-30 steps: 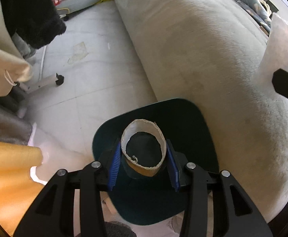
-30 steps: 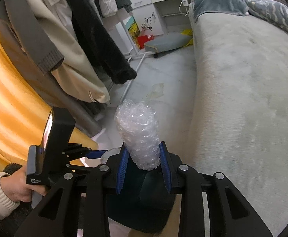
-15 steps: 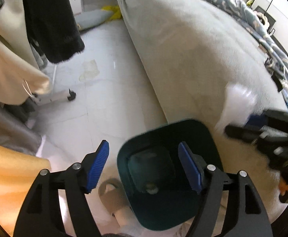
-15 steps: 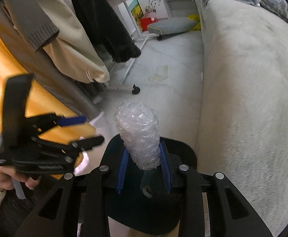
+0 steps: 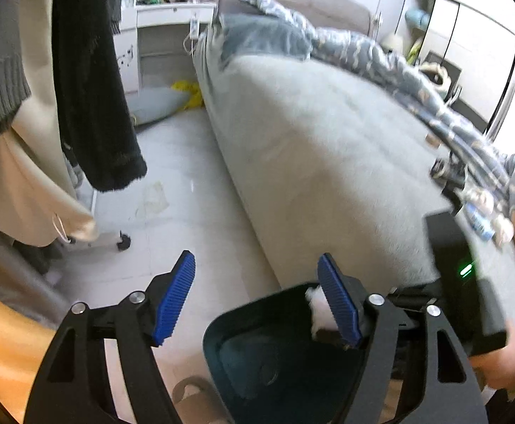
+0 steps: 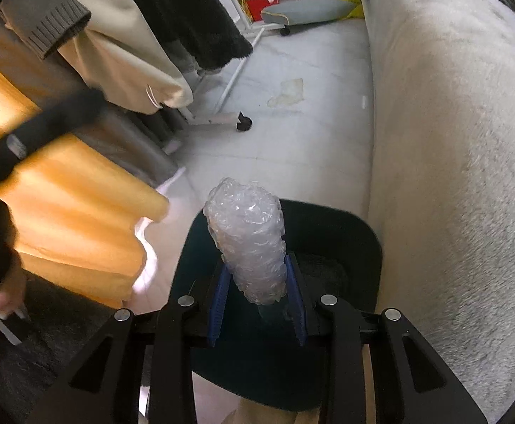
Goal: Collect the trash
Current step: 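Lower the bubble wrap into the green bin and open the right gripper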
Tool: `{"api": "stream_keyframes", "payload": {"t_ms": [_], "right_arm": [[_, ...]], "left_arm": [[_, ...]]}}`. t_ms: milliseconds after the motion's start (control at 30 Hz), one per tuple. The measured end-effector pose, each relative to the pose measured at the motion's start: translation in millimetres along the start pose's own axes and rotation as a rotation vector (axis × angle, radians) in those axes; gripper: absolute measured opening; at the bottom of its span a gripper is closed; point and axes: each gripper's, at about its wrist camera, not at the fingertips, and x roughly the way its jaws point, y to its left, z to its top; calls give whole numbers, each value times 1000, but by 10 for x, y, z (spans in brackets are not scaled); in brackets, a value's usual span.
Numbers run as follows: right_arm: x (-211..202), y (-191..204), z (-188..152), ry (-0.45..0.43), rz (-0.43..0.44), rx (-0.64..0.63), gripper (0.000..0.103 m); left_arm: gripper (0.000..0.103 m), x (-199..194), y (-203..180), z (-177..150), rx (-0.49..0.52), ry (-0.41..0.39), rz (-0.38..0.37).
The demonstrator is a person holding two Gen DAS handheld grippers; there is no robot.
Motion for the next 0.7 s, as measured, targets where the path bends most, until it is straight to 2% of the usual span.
{"api": "stream_keyframes", "payload": {"t_ms": [167,400,467,500,533,700], "right_arm": [[98,-1,-44,36,-10,-4,32],[190,1,-99,87,-9,-12,33],[180,20,-107,94,-1,-14,41],[165,24,-109,91,3,-15,56],[139,34,-103,85,13,-16,64],[-5,77,-76,52,22,-41,65]], "left_arm": [[61,-81,12,45,-21,-40,-25],[60,-202,11,129,-30,-111,-41],[60,-262,-18,154,-13,-140,-28],[60,-307,-62,178,9,-166,-12],[60,-330,-77,185,20,-180,-9],[60,-450,-226,249,54,-241,-22]]}}
